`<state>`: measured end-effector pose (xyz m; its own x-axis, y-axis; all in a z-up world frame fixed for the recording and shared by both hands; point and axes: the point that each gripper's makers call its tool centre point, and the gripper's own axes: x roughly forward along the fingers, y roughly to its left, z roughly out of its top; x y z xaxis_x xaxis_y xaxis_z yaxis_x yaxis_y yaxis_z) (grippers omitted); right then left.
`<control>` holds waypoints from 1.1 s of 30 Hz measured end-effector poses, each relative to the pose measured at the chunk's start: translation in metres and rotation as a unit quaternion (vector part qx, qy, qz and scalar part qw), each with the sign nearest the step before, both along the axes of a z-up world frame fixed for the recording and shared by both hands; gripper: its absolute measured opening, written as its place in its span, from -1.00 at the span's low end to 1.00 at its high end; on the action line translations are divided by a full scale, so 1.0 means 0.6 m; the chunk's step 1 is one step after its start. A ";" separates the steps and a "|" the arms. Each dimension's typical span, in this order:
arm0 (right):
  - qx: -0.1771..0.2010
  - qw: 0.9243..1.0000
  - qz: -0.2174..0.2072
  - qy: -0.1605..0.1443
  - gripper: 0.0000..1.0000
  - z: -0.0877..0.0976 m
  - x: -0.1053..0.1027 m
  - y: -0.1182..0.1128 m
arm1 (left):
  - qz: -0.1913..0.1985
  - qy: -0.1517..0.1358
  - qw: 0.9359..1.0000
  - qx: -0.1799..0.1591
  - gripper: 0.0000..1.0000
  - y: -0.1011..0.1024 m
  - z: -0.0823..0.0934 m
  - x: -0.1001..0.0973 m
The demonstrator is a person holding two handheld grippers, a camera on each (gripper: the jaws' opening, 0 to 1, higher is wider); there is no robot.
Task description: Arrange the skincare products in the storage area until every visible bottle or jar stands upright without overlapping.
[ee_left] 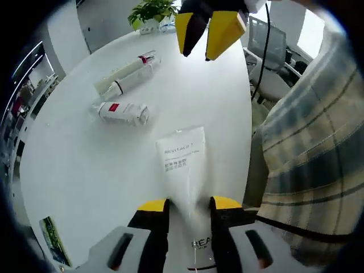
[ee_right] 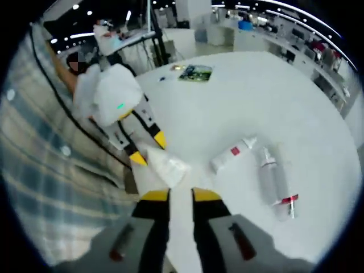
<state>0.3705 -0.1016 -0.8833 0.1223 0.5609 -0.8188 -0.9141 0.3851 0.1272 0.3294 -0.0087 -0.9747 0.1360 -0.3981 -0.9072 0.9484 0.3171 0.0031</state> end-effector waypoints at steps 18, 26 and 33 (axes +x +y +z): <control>0.085 0.994 -0.062 0.021 -0.57 0.018 0.010 0.035 | 0.133 0.085 0.981 -0.108 -0.84 0.015 0.033 0.017; 0.216 0.960 -0.169 0.062 -0.28 0.063 0.033 0.050 | 0.247 0.089 0.933 -0.246 -0.84 0.019 0.128 0.083; 0.385 0.861 -0.294 0.152 -0.20 0.140 0.075 0.080 | 0.255 0.008 0.917 -0.307 -0.82 0.007 0.228 0.139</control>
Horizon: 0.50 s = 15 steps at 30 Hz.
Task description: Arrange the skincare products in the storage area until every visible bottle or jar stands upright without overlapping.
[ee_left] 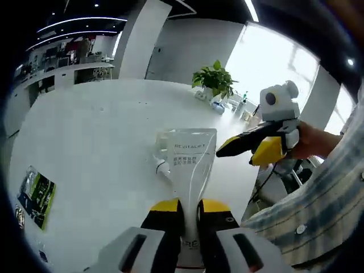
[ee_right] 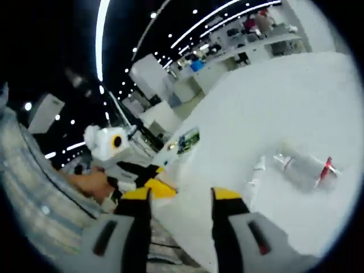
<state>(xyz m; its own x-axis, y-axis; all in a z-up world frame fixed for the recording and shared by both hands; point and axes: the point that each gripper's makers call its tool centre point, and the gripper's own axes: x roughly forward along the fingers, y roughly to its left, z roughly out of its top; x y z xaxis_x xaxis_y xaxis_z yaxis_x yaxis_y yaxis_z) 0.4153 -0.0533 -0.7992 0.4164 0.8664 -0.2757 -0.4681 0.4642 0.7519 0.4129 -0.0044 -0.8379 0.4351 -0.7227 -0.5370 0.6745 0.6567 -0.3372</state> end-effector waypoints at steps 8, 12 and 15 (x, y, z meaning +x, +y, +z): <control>0.081 0.994 -0.076 0.025 -0.18 0.049 0.045 0.022 | -0.020 -0.093 0.994 0.045 -0.81 -0.036 0.054 0.015; 0.096 0.989 -0.089 0.071 -0.43 0.050 0.050 0.031 | -0.036 -0.122 0.990 0.065 -0.81 -0.051 0.063 0.007; 0.100 0.986 -0.105 0.082 -0.53 0.048 0.050 0.025 | -0.037 -0.138 0.986 0.081 -0.80 -0.052 0.067 0.004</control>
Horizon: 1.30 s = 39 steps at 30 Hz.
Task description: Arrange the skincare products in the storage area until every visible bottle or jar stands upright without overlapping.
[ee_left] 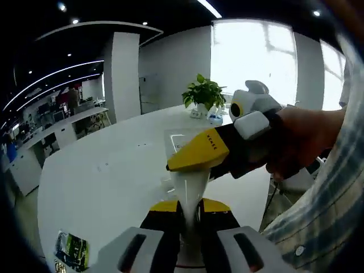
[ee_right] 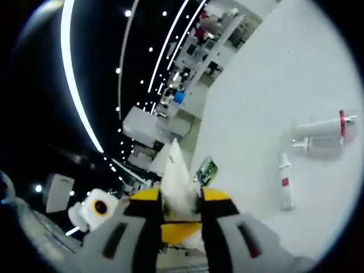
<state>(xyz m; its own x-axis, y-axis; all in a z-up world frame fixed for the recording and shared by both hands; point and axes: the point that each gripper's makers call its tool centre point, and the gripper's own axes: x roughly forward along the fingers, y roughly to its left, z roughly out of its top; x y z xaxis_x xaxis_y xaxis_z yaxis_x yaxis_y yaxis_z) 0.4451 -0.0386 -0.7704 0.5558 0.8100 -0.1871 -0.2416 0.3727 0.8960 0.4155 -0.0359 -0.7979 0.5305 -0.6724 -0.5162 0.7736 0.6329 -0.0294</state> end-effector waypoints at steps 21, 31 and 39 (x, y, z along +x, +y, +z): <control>-0.137 0.970 0.104 -0.175 -0.78 0.028 -0.033 -0.015 | -0.069 0.038 0.991 -0.108 -0.06 -0.010 0.028 -0.033; -0.139 0.930 0.202 -0.272 -0.78 0.079 -0.064 0.013 | -0.127 0.117 0.963 -0.206 -0.06 -0.008 0.057 -0.060; -0.085 0.920 0.270 -0.273 -0.78 0.104 -0.103 0.035 | -0.192 0.169 0.937 -0.238 -0.29 -0.010 0.074 -0.096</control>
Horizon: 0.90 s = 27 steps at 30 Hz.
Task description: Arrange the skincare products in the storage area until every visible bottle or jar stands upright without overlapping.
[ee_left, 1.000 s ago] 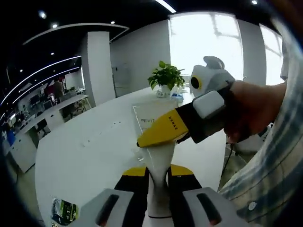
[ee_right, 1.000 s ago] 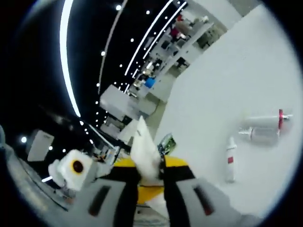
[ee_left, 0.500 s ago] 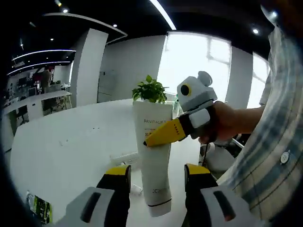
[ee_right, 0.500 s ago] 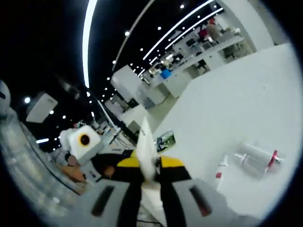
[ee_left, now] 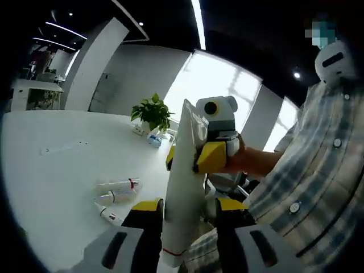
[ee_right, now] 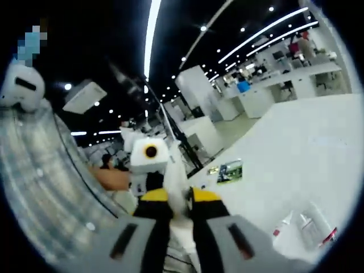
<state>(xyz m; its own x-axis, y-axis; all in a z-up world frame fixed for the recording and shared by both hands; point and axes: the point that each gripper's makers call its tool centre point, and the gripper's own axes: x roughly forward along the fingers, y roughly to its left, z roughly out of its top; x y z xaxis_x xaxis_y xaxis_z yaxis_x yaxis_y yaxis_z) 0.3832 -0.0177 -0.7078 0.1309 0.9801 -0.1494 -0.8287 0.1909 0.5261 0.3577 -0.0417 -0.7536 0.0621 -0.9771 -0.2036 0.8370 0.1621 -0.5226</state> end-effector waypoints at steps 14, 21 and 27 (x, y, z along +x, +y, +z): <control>0.037 0.996 0.067 0.049 -0.78 0.018 -0.032 0.023 | -0.058 0.026 0.997 -0.032 -0.46 -0.005 0.012 -0.041; 0.035 0.996 0.071 0.051 -0.77 0.016 -0.036 0.029 | -0.060 0.011 0.998 -0.021 -0.53 0.000 0.007 -0.045; 0.035 0.995 0.072 0.056 -0.76 0.012 -0.037 0.033 | -0.057 0.008 0.998 -0.013 -0.62 0.003 0.001 -0.047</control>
